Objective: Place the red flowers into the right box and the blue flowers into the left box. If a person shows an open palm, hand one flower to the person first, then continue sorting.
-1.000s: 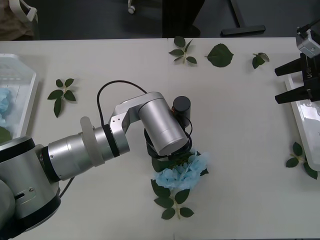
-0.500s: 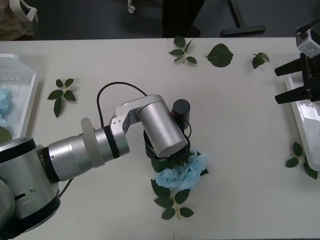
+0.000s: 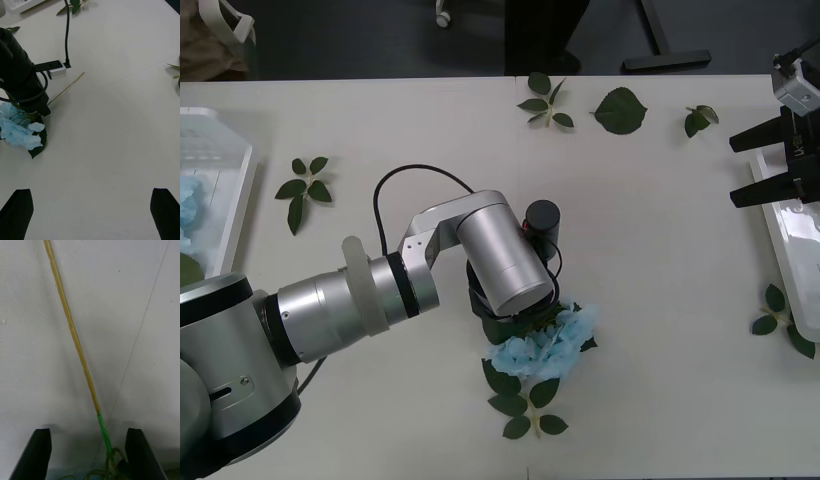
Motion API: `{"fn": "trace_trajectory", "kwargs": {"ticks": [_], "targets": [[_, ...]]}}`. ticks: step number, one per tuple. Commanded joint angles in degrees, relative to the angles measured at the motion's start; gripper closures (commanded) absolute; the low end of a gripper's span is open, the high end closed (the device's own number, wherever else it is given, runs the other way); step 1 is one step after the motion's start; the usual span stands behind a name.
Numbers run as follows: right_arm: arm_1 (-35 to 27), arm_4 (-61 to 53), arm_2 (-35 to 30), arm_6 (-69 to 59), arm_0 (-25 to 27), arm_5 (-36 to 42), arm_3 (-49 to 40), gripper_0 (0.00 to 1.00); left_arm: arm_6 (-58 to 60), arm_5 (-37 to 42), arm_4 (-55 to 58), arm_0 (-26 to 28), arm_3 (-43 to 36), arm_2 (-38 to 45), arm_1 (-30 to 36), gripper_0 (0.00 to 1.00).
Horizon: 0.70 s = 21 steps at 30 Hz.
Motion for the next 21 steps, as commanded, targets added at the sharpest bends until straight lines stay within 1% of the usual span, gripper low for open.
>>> {"fn": "trace_trajectory", "kwargs": {"ticks": [1,17,21], "targets": [[0.02,0.33,0.03,-0.51,0.41,0.38,-0.93,0.09,2.71,-0.73,-0.78,-2.73,0.4,-0.85,-0.68,1.0],[0.02,0.33,0.03,-0.51,0.41,0.38,-0.93,0.09,2.1,-0.73,-2.19,-2.82,0.14,-0.85,-0.06,1.0],[0.02,0.24,0.03,-0.51,0.41,0.38,-0.93,0.09,1.48,-0.2,-1.49,-3.26,-2.59,0.64,1.61,1.0]]}}
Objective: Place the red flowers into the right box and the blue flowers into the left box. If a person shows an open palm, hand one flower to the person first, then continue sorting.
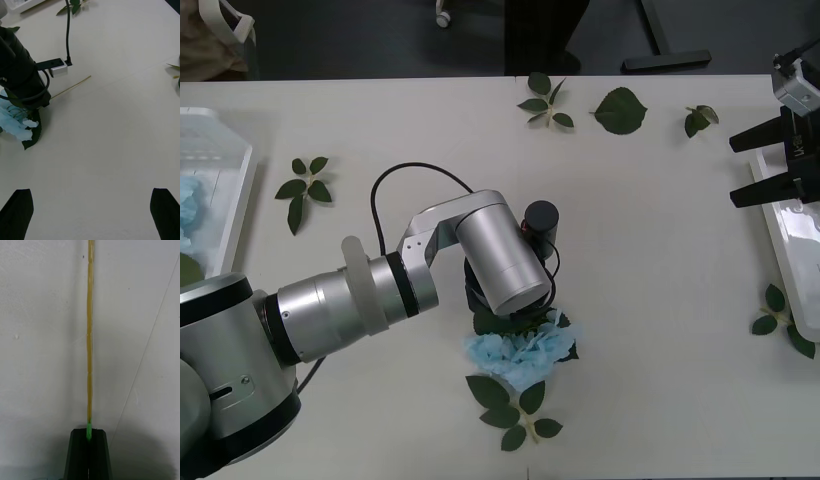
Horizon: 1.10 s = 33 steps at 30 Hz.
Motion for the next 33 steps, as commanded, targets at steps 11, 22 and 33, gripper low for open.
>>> {"fn": "trace_trajectory", "kwargs": {"ticks": [11,22,33], "targets": [[0.02,-0.02,0.12,-0.51,0.41,0.29,-0.93,0.09,4.63,6.35,9.55,-3.12,-15.89,11.36,7.92,1.0],[0.02,-0.29,0.03,-0.51,0.41,0.38,-0.93,0.09,24.05,2.3,13.85,0.92,-21.96,21.91,13.54,1.0],[0.02,-0.55,0.12,-0.51,0.5,0.47,-0.93,0.09,36.09,0.63,27.39,7.42,-26.26,37.2,25.23,1.0]]}}
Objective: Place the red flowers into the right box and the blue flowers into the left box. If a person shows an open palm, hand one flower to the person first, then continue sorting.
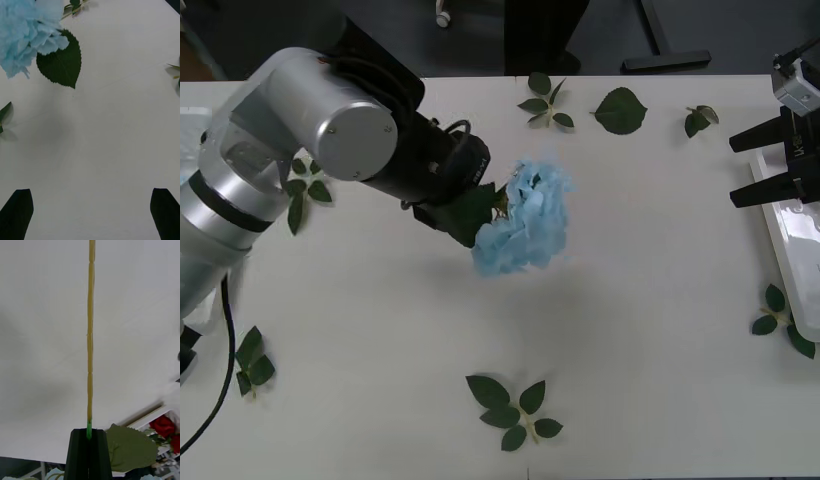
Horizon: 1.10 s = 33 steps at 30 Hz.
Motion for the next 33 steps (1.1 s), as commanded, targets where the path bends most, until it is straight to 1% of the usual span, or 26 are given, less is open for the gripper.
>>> {"fn": "trace_trajectory", "kwargs": {"ticks": [1,5,7,12,14,18,21,23,25,28,31,33], "targets": [[0.01,-0.52,0.01,-0.51,0.41,0.44,-0.92,0.09,8.23,-1.73,7.19,3.05,-2.62,7.87,7.93,1.0],[0.01,-0.61,0.01,-0.51,0.41,0.53,-0.92,0.09,11.3,-1.82,11.93,5.42,-2.62,12.7,11.97,1.0],[0.01,-0.61,0.01,-0.51,0.41,0.53,-0.92,0.09,13.5,-1.82,14.83,7.62,-2.62,16.31,13.99,1.0],[0.01,-0.88,0.01,-0.51,0.41,0.53,-0.92,0.09,14.64,-2.17,28.81,16.5,0.81,29.14,16.36,1.0],[0.01,-1.05,0.01,-0.51,0.41,0.71,-0.92,0.09,14.03,-1.73,35.84,21.77,2.04,35.03,17.86,1.0],[0.01,-1.05,0.1,-0.51,0.41,0.97,-0.92,0.09,10.86,1.08,40.85,29.68,1.51,41.45,21.55,1.0],[0.01,-1.14,0.1,-0.51,0.49,0.97,-0.92,0.09,11.04,1.26,42.34,33.46,2.22,44.08,24.19,1.0],[0.01,-1.14,0.01,-0.51,0.41,0.97,-0.92,0.09,11.21,1.26,44.28,35.57,4.68,46.02,26.3,1.0],[0.01,-1.05,0.1,-0.51,0.41,0.88,-0.92,0.09,10.95,1.26,45.33,36.36,8.11,47.42,28.49,1.0],[0.01,-1.05,0.1,-0.51,0.41,0.97,-0.92,0.09,10.42,0.56,45.42,36.18,14.26,47.6,32.36,1.0],[0.01,-1.14,0.1,-0.51,0.49,0.97,-0.92,0.09,10.07,-1.9,45.77,35.48,20.67,47.6,34.56,1.0],[0.01,-1.14,0.01,-0.51,0.41,0.97,-0.92,0.09,9.37,-3.57,45.77,33.99,26.56,47.6,36.4,1.0]]}}
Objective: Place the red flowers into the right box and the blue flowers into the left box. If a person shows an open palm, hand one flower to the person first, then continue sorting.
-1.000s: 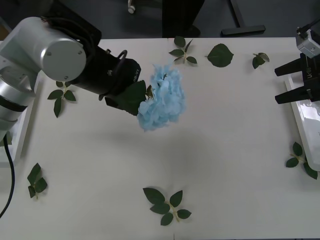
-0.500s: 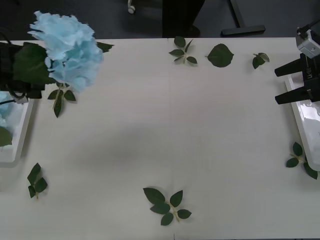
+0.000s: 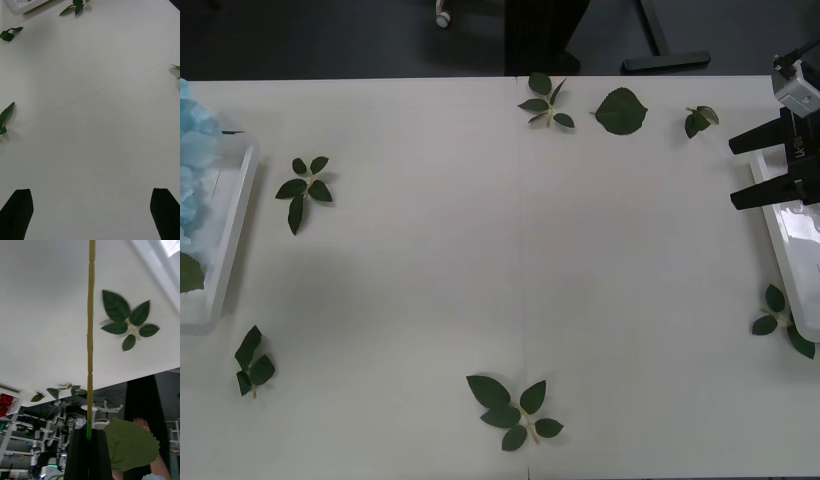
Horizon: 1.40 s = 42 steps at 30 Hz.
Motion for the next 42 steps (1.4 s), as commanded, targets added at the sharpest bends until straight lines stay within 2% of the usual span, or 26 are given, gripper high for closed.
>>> {"fn": "trace_trajectory", "kwargs": {"ticks": [1,4,8,23,28,42], "targets": [[0.0,-0.65,0.08,-0.51,0.36,0.38,-0.92,0.09,-3.77,-3.55,0.76,-2.34,9.65,1.6,6.48,1.0],[0.17,-0.65,0.08,-0.51,0.36,0.38,-0.92,0.09,-7.38,-6.1,0.84,-3.48,16.95,2.13,7.8,1.0],[0.17,-1.0,0.08,-0.51,0.36,0.38,-0.92,0.09,-10.63,-9.44,1.37,-3.57,21.43,2.04,8.5,1.0],[0.09,-2.76,0.08,-0.51,0.36,1.08,-0.92,0.09,-10.63,-9.44,1.37,-3.57,21.43,2.04,8.5,1.0],[0.09,-3.9,0.0,-0.51,0.36,1.26,-0.92,0.09,-12.74,-11.9,-1.09,-0.93,23.71,1.25,7.45,1.0],[0.17,-3.81,0.0,-0.51,0.45,1.52,-0.12,0.09,-16.08,-18.85,-1.09,-1.02,25.82,-1.04,7.8,1.0]]}}
